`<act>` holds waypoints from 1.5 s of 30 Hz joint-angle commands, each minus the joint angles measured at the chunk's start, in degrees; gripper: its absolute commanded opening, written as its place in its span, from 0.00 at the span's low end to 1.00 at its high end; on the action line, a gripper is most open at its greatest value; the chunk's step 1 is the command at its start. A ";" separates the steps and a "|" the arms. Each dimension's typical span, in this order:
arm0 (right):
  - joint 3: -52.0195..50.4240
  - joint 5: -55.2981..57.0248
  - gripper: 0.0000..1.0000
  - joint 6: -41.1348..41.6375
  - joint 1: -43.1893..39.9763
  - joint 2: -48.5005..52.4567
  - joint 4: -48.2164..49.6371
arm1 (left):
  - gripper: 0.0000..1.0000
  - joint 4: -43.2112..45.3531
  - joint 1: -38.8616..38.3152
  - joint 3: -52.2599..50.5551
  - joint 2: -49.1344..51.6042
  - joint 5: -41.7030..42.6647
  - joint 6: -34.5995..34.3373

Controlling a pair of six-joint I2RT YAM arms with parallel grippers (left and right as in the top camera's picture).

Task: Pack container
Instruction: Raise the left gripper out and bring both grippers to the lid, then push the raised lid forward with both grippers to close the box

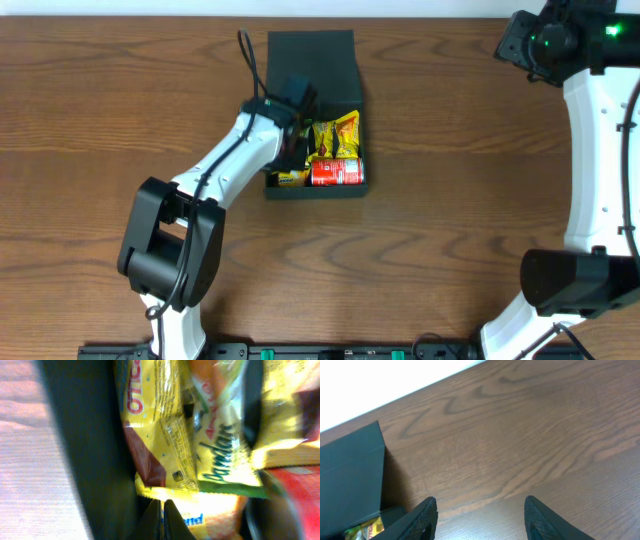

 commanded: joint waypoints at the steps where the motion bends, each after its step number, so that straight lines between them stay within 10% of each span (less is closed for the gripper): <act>1: -0.20 -0.07 0.54 -1.18 -0.15 -0.02 -0.17 | 0.06 -1.49 0.20 10.36 -0.44 -1.31 2.45; 5: -0.20 -0.09 0.50 -2.58 -0.17 -0.02 -0.24 | 0.06 -3.43 0.52 19.89 -1.05 -1.84 4.39; 9: -0.22 -3.41 0.02 -2.91 -0.28 0.70 0.50 | 0.06 -2.86 3.89 22.80 -1.25 -3.69 4.04; 22: -0.22 -38.97 0.02 -5.27 -0.31 20.35 14.36 | 0.06 5.90 26.53 22.38 3.50 23.41 2.40; 45: -0.22 -53.44 0.02 11.96 6.29 41.27 39.69 | 0.06 25.51 25.46 22.45 26.38 39.28 -15.87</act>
